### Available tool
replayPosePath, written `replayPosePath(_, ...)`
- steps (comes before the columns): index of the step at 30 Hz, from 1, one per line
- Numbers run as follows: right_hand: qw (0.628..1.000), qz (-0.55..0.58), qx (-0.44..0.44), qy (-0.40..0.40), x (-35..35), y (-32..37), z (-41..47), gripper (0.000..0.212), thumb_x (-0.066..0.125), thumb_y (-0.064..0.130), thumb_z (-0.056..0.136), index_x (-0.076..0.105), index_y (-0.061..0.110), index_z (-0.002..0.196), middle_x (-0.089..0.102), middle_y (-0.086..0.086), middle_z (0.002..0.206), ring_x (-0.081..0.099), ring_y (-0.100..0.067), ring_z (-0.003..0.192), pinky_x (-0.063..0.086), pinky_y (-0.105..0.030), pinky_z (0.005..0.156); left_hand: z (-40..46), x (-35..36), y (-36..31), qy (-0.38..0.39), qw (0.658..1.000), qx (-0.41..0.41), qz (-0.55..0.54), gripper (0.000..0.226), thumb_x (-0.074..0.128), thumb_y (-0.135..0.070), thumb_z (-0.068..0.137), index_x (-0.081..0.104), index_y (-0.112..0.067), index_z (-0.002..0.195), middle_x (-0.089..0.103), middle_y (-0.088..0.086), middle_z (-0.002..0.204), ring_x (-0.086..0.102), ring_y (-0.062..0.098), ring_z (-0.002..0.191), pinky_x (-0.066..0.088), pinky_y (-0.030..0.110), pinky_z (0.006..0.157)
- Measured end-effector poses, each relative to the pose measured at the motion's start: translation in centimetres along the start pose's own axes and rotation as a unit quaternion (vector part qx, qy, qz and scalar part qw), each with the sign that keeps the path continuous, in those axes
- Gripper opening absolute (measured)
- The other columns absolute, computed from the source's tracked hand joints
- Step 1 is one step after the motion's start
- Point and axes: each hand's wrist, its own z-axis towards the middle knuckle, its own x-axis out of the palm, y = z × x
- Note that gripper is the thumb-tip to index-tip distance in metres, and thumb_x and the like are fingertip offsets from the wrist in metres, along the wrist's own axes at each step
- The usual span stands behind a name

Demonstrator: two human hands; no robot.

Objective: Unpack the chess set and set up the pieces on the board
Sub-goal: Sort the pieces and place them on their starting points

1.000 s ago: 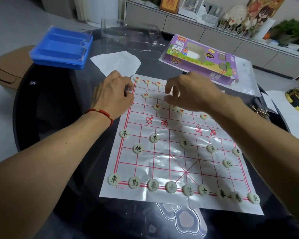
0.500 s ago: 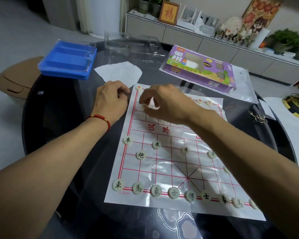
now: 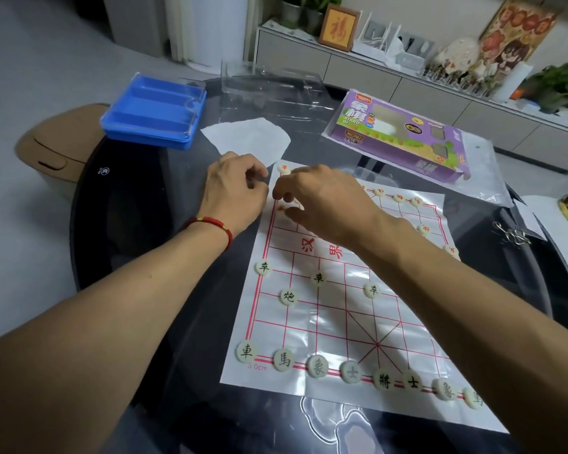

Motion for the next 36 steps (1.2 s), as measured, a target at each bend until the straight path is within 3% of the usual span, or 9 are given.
replayPosePath(5, 0.999, -0.012, 0.039, 0.011, 0.5, 0.4, 0.5, 0.023, 0.063, 0.038, 0.097, 0.071, 0.024, 0.113, 0.074, -0.003, 0.105, 0.070, -0.028, 0.091, 0.059, -0.042, 0.073, -0.2, -0.9, 0.0, 0.035, 0.999, 0.032, 0.008, 0.023, 0.073, -0.012, 0.088, 0.078, -0.017, 0.109, 0.063, 0.001, 0.112, 0.055, 0.010, 0.089, 0.050, 0.020, 0.086)
replayPosePath(11, 1.000, 0.005, 0.029, 0.008, 1.1, 0.4, 0.5, 0.019, 0.063, 0.034, 0.096, 0.072, 0.026, 0.110, 0.072, -0.003, 0.103, 0.069, -0.029, 0.087, 0.059, -0.044, 0.068, 0.1, -1.3, 0.2, 0.082, 0.996, 0.036, -0.002, 0.020, 0.080, -0.019, 0.084, 0.080, -0.020, 0.104, 0.063, -0.002, 0.110, 0.049, 0.006, 0.073, 0.046, 0.018, 0.079)
replayPosePath(16, 1.000, -0.009, 0.014, -0.001, 1.5, 0.6, 0.1, 0.019, 0.060, 0.027, 0.097, 0.067, 0.020, 0.113, 0.069, -0.004, 0.103, 0.067, -0.030, 0.086, 0.059, -0.045, 0.067, 0.1, -1.5, -0.1, 0.096, 0.994, 0.043, 0.012, 0.019, 0.078, -0.017, 0.085, 0.080, -0.016, 0.104, 0.062, -0.004, 0.099, 0.048, 0.002, 0.067, 0.038, 0.006, 0.068)
replayPosePath(24, 0.999, 0.014, 0.031, -0.023, 0.4, 0.4, -0.7, 0.023, 0.062, 0.031, 0.096, 0.064, 0.023, 0.118, 0.072, -0.001, 0.108, 0.068, -0.025, 0.089, 0.059, -0.042, 0.070, 0.0, -1.6, -0.2, 0.095, 0.994, 0.047, 0.034, 0.019, 0.076, -0.015, 0.088, 0.079, -0.015, 0.106, 0.062, -0.005, 0.099, 0.052, 0.006, 0.076, 0.044, 0.017, 0.078)
replayPosePath(27, 0.995, 0.038, 0.082, -0.042, -2.0, -3.0, -1.8, 0.020, 0.063, 0.021, 0.096, 0.069, 0.020, 0.114, 0.074, 0.000, 0.108, 0.065, -0.016, 0.083, 0.056, -0.032, 0.072, 0.0, -1.7, -0.3, 0.099, 0.993, 0.042, 0.038, 0.020, 0.074, -0.016, 0.089, 0.079, -0.015, 0.108, 0.057, -0.011, 0.093, 0.054, 0.005, 0.075, 0.046, 0.018, 0.079)
replayPosePath(30, 0.991, 0.048, 0.122, 0.001, -3.7, -6.9, -4.3, 0.019, 0.067, 0.012, 0.094, 0.072, 0.014, 0.113, 0.075, -0.003, 0.108, 0.059, -0.010, 0.077, 0.048, -0.025, 0.069, 0.1, -1.7, 0.0, 0.103, 0.994, 0.027, 0.019, 0.018, 0.074, -0.016, 0.089, 0.079, -0.017, 0.106, 0.056, -0.019, 0.089, 0.055, 0.004, 0.071, 0.044, 0.011, 0.071)
replayPosePath(36, 0.987, 0.071, 0.136, 0.046, -2.9, -8.7, -6.8, 0.022, 0.075, 0.016, 0.090, 0.075, 0.016, 0.111, 0.076, -0.003, 0.105, 0.068, -0.013, 0.083, 0.059, -0.028, 0.077, 0.1, -1.1, 0.0, 0.078, 0.997, -0.009, -0.008, 0.019, 0.065, -0.020, 0.095, 0.075, -0.020, 0.112, 0.063, -0.005, 0.106, 0.054, 0.007, 0.079, 0.037, 0.006, 0.065)
